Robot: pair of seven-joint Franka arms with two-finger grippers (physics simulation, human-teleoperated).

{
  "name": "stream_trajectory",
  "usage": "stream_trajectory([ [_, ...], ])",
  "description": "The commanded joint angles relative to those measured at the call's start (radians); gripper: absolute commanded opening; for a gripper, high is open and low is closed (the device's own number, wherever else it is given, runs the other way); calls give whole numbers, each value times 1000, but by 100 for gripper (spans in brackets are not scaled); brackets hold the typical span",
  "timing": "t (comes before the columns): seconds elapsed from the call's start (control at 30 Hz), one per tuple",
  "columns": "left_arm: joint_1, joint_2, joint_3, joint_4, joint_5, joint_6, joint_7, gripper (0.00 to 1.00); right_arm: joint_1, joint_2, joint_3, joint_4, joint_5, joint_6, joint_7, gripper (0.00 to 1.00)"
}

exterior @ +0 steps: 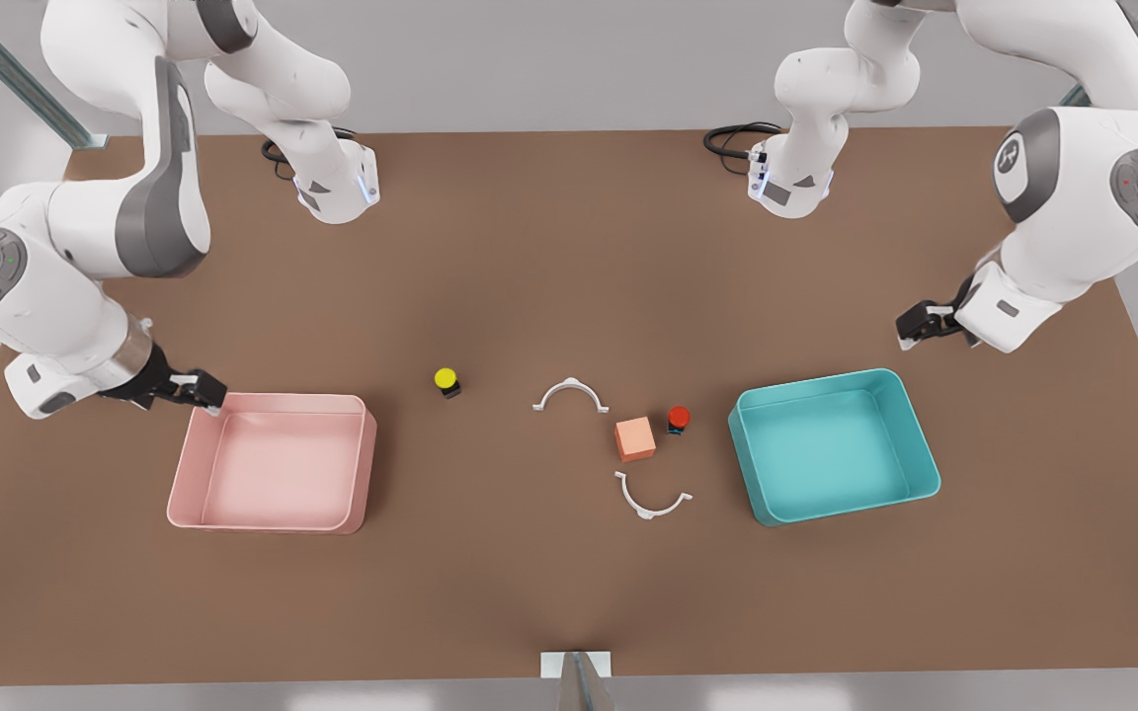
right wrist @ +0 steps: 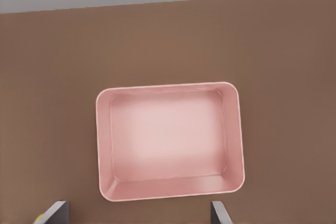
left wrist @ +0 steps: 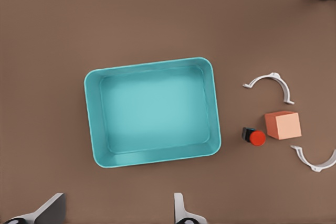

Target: Place the red button in the blue storage box with the left arm, and place the yellow button in the pink storage box with the right arm

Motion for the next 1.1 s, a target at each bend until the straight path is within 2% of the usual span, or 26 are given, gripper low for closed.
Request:
stream_trajectory([
  [0.0,1,0,0,1,6,16,211,100,-4,3,9,8,-1,-28,-30,100],
  [0.03,-16,12,-2,1,4,15,172,100,-2,3,5,8,-2,-13,-38,100],
  [0.17,-210,83,-2,-2,-81,85,-867,100,30,12,40,7,1,-10,-72,100],
  [0.27,-285,159,-2,-28,-86,260,-1623,100,275,170,-9,12,44,-30,37,100],
  [0.33,-315,166,0,-114,-86,398,-1920,100,372,198,0,1,41,4,250,100],
  [0.37,-329,164,0,-160,-86,441,-2027,100,387,206,15,-59,41,50,316,100],
  [0.43,-332,163,0,-212,-85,479,-2125,100,383,200,67,-145,42,124,396,100],
  [0.47,-346,163,0,-241,-85,513,-2165,100,376,157,80,-289,42,205,448,100],
  [0.57,-377,170,0,-307,-85,611,-2297,100,357,112,80,-453,85,326,507,100],
  [0.63,-397,195,1,-313,-85,634,-2357,100,350,124,68,-453,87,379,507,100],
  [0.77,-397,209,1,-387,-85,682,-2458,100,350,167,98,-466,81,480,536,100],
  [0.93,-412,287,1,-390,-85,754,-2505,100,330,141,97,-636,25,652,473,100],
  [1.07,-412,342,0,-364,-89,762,-2505,100,320,166,97,-657,25,756,470,100],
])
